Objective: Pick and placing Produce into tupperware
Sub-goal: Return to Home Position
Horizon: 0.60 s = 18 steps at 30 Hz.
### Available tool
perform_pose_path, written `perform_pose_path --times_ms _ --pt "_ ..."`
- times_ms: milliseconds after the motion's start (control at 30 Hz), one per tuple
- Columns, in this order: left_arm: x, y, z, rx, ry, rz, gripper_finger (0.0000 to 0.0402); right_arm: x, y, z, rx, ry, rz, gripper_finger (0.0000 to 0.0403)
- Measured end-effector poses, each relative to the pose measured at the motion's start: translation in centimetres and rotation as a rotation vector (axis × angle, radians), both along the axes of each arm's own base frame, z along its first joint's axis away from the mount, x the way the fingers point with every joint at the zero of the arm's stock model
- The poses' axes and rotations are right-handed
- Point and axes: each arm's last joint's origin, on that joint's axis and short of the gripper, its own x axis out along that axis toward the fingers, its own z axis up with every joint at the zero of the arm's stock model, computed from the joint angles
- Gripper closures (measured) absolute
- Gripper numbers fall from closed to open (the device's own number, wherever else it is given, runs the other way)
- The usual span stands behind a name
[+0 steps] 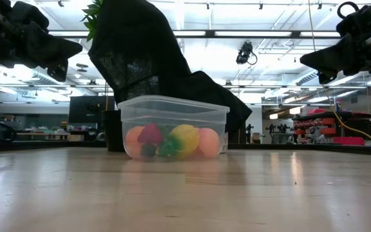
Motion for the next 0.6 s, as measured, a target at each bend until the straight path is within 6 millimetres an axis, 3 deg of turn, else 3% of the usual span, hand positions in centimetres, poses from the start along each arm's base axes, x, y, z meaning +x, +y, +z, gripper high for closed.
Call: perform_pose_path --times_ms 600 --pt "0.00 0.00 0.00 0.000 0.000 0.000 0.0379 0.00 0.00 0.00 0.000 0.000 0.000 0.0369"
